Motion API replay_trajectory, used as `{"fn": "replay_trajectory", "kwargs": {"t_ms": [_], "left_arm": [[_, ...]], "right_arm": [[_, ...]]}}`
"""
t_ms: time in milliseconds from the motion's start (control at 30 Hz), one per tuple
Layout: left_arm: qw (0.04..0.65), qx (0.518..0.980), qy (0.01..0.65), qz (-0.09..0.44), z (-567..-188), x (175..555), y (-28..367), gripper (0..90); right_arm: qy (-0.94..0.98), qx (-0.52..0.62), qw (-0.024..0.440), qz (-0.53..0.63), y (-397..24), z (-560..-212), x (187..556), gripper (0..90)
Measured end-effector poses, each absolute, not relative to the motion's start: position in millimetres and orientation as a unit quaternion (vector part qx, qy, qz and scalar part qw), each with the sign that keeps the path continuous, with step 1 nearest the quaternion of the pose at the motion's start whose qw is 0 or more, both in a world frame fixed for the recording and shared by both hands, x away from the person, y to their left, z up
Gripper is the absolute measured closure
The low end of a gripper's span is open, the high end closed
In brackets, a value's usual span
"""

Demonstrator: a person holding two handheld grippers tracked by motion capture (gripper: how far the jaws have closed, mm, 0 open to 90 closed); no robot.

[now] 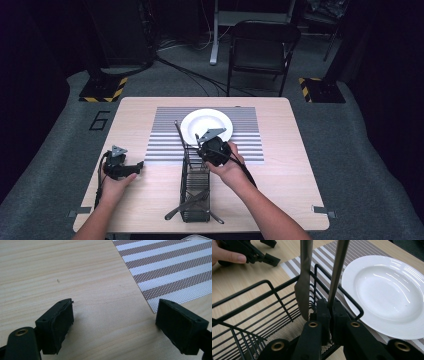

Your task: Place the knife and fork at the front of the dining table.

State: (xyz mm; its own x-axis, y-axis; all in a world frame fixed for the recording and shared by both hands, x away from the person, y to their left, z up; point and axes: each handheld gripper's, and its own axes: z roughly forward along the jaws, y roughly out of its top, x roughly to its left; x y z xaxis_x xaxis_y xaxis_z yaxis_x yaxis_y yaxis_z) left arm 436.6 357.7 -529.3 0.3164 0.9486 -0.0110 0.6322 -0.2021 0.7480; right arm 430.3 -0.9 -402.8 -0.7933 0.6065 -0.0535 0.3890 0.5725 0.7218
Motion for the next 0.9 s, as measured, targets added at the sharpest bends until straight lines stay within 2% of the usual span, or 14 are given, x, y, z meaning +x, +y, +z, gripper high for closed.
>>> {"fn": "replay_trajectory", "kwargs": {"t_ms": [467, 900], "left_arm": [[0.336, 0.739, 0.535, 0.236, -529, 437, 358, 14.4], [0.336, 0.739, 0.535, 0.236, -529, 437, 358, 14.4]], "right_arm": [[0.87, 0.28, 0.122, 0.386, -3, -387, 428, 87.4], [0.871, 0.267, 0.108, 0.399, -7, -356, 422, 87.3]]}}
